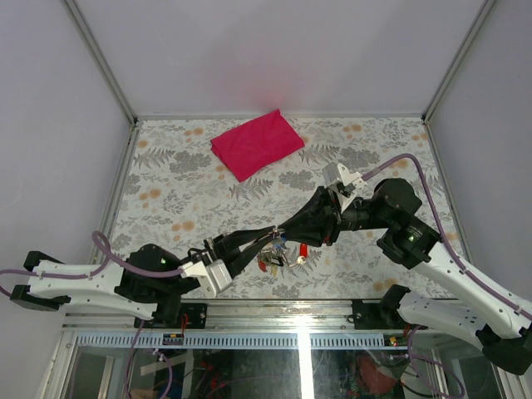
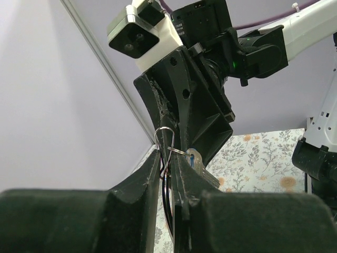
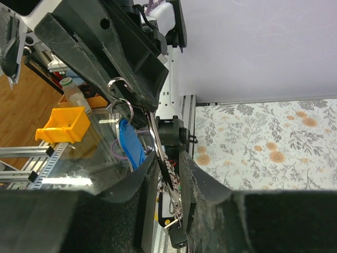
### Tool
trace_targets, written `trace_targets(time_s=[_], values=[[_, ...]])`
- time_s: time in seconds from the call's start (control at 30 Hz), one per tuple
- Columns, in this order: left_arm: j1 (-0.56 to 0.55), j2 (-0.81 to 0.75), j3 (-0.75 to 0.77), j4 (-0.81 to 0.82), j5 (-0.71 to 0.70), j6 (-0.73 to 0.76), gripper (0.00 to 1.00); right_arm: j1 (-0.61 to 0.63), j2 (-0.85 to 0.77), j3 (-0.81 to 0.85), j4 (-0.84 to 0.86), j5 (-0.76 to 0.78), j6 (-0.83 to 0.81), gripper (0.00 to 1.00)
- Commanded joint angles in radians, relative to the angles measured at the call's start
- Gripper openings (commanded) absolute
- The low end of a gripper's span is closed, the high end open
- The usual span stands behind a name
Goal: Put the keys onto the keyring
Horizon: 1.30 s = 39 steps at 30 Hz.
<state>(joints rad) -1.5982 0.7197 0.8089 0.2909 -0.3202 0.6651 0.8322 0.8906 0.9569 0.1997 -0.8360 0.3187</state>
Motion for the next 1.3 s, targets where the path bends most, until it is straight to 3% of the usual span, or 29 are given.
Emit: trace_targets(time_s=[0.0,0.2,0.5,0.77,0.97,1.27], values=[[-0.008,-0.004,0.053,0.061,0.014,-0.016,0.0,0.004,-0.004,0.002,0.112,-0.035,0.031,0.25],[-0.006,-0.002,0.054,0.06,0.008,-0.017,0.0,0.004,-0.005,-0.004,0.123,-0.004,0.025,0.0],[-0.006,0.001,0.051,0.059,0.005,-0.018,0.2,0.004,-0.022,-0.014,0.158,0.018,0.025,0.0],[-0.007,0.014,0.067,0.037,0.005,-0.021,0.31,0.003,-0.026,-0.028,0.189,0.038,0.019,0.0],[-0.006,0.038,0.107,-0.024,0.013,-0.03,0.4,0.004,-0.066,-0.102,0.313,0.106,0.027,0.0],[-0.006,0.009,0.173,-0.117,-0.005,-0.087,0.46,0.004,-0.121,-0.15,0.398,0.154,0.007,0.0]])
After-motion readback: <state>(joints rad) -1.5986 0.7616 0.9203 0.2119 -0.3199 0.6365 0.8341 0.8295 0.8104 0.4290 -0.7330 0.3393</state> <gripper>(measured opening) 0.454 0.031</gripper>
